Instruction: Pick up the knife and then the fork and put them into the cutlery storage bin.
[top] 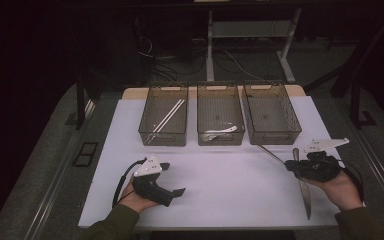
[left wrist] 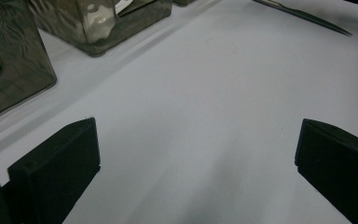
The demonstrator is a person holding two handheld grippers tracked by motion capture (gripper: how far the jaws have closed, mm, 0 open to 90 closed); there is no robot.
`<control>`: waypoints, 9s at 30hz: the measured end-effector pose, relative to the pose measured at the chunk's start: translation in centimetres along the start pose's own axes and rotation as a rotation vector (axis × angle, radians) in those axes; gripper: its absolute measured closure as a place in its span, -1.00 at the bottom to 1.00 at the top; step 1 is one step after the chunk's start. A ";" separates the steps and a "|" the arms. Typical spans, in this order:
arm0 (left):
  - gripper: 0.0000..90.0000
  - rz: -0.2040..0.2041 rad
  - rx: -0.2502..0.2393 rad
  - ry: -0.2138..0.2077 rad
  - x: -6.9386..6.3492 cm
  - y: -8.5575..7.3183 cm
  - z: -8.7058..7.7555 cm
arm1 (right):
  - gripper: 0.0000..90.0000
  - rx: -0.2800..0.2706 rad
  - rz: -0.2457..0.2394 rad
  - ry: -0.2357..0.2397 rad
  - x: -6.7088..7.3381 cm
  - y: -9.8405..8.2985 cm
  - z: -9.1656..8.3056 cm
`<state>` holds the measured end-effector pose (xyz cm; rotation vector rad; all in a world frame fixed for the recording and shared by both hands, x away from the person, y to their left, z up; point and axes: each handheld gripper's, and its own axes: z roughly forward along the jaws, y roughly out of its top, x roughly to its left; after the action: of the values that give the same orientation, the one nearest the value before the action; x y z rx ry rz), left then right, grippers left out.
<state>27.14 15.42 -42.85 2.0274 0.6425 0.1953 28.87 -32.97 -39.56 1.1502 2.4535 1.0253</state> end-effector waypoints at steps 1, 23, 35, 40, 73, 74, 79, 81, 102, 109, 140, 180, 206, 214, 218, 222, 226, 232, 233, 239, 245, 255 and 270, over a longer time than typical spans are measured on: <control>-1.00 0.002 -0.003 -0.001 0.0 0.0 0.0 | 0.88 -0.006 0.003 0.001 -0.1 0.2 -0.1; -1.00 0.015 -0.008 -0.008 1.5 -0.2 -0.2 | 0.88 -0.083 0.077 -0.061 -3.8 4.3 -0.1; -1.00 0.031 0.001 -0.011 1.0 -0.1 -0.2 | 0.87 -0.097 0.124 -0.113 -6.7 6.8 0.4; -1.00 0.030 0.001 -0.016 1.1 -0.1 -0.1 | 0.88 -0.097 0.158 -0.124 -8.1 8.0 1.1; -1.00 0.036 -0.007 -0.025 0.8 -0.1 -0.2 | 0.64 -0.043 0.264 -0.133 -11.5 11.9 8.8; -1.00 0.039 -0.006 -0.025 0.8 -0.1 -0.2 | 0.51 -0.049 0.265 -0.133 -11.5 11.9 8.9; -1.00 0.039 -0.007 -0.025 0.8 -0.1 -0.2 | 0.12 -0.033 0.268 -0.150 -11.4 11.8 9.1; -1.00 0.038 -0.008 -0.025 0.8 -0.1 -0.2 | 0.01 -0.038 0.264 -0.157 -11.3 11.7 9.0; -1.00 0.039 -0.009 -0.026 0.6 0.0 -0.2 | 0.14 -0.121 0.160 -0.079 -7.4 9.1 2.9; -1.00 0.034 -0.014 -0.024 0.6 0.0 -0.3 | 0.46 -0.118 0.137 -0.056 -6.0 7.2 1.3; -1.00 0.046 -0.008 -0.029 0.4 0.0 -0.2 | 0.99 0.061 0.167 -0.164 -7.7 -1.5 2.2; -1.00 0.047 0.003 -0.035 0.3 -0.1 -0.1 | 0.99 0.124 0.113 -0.120 -6.5 0.1 5.7; -1.00 0.048 -0.003 -0.039 0.3 -0.1 -0.1 | 0.70 0.214 0.001 0.034 -4.3 1.9 3.3; -1.00 0.047 -0.003 -0.039 0.3 -0.1 -0.1 | 0.58 0.398 -0.122 0.063 -3.4 1.1 2.5; -1.00 0.047 -0.004 -0.040 0.3 -0.1 -0.1 | 0.57 0.446 -0.151 0.037 -3.1 1.0 2.8; -1.00 0.047 -0.003 -0.041 0.3 -0.1 -0.1 | 0.58 0.480 -0.167 0.033 -3.1 0.9 2.9; -1.00 0.050 -0.001 -0.041 0.3 -0.1 -0.1 | 0.62 0.501 -0.174 0.030 -3.2 0.7 3.0; -1.00 0.048 0.001 -0.041 0.3 -0.1 -0.1 | 0.68 0.531 -0.190 0.025 -3.4 0.5 3.3; -1.00 0.047 0.002 -0.041 0.3 -0.1 -0.1 | 0.68 0.537 -0.190 0.030 -3.4 0.5 3.4; -1.00 0.048 0.007 -0.043 0.3 -0.1 0.0 | 0.69 0.562 -0.202 0.017 -3.2 0.6 3.7; -1.00 0.048 0.008 -0.043 0.3 -0.1 0.0 | 0.73 0.613 -0.228 -0.004 -2.9 1.1 4.2; -1.00 0.048 0.007 -0.045 0.3 -0.1 -0.1 | 0.76 0.599 -0.173 0.003 -3.0 1.1 4.1; -1.00 0.053 0.000 -0.044 0.3 -0.1 -0.1 | 0.76 0.457 -0.057 0.023 -3.7 0.9 3.0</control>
<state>27.32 15.68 -42.89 2.0446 0.5618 0.1809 33.27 -33.87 -41.41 1.1820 2.8067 0.4704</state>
